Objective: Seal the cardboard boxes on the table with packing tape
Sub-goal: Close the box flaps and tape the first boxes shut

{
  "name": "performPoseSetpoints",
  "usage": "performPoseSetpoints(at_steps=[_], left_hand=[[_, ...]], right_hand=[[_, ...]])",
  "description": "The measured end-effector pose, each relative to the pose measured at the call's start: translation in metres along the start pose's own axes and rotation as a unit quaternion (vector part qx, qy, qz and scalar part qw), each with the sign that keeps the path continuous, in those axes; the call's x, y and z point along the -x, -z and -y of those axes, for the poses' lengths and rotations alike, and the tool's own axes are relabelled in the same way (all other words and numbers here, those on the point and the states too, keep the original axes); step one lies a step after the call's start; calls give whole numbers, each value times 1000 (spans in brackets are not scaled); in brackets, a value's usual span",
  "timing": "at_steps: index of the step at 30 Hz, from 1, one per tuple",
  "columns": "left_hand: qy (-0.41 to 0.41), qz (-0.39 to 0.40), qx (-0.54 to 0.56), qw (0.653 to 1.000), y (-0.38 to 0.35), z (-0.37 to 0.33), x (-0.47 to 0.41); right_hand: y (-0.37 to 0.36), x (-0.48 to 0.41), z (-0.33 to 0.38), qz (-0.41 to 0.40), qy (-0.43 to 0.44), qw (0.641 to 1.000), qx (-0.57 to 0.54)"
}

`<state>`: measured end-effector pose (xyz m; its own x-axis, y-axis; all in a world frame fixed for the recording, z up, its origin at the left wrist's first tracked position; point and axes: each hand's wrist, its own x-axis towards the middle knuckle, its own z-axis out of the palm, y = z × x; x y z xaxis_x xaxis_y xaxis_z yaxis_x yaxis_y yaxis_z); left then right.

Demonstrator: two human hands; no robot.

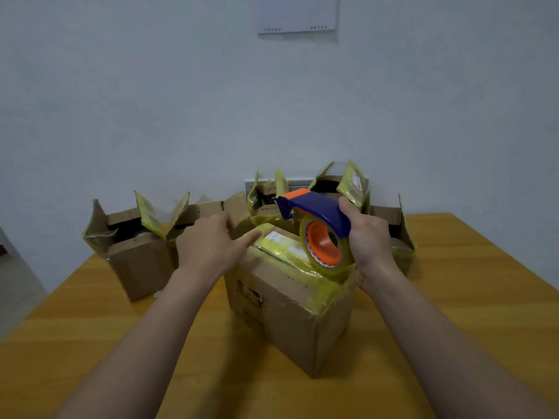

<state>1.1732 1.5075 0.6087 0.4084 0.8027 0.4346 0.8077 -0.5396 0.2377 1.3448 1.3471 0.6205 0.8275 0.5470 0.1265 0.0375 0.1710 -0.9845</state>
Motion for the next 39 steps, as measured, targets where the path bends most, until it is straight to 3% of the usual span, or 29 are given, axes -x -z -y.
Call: performPoseSetpoints(at_steps=[4, 6, 10, 15, 21, 23, 25, 26, 28, 30, 37, 39], left_hand=[[-47, 113, -5, 992, -14, -26, 44], [-47, 133, 29, 990, -26, -22, 51], [-34, 115, 205, 971, -41, 1, 33], [9, 77, 386, 919, -57, 15, 8], [-21, 108, 356, 928, -59, 25, -22], [-24, 78, 306, 948, -50, 22, -26], [8, 51, 341, 939, -33, 12, -23], [39, 77, 407, 909, -22, 6, -20], [88, 200, 550, 806, 3, -8, -7], [98, 273, 642, 710, 18, -13, 6], [167, 357, 800, 452, 30, -7, 36], [179, 373, 816, 403, 27, -3, 38]], right_hand=[[-2, -2, -9, -17, -15, 1000, -13], [-5, -3, -12, -12, -35, 998, -49], [-15, 3, -18, 20, -29, 995, -95], [-16, 3, -18, 62, 13, 993, -104], [-1, -5, -10, 123, 87, 988, -41], [5, -6, -5, 152, 120, 981, -18], [10, -4, 2, 183, 143, 973, 5], [12, -4, 5, 196, 150, 969, 14], [14, -2, 10, 218, 161, 962, 31], [15, -1, 13, 235, 168, 957, 32], [14, 15, 22, 274, 162, 948, -12], [14, 18, 24, 283, 156, 946, -22]])
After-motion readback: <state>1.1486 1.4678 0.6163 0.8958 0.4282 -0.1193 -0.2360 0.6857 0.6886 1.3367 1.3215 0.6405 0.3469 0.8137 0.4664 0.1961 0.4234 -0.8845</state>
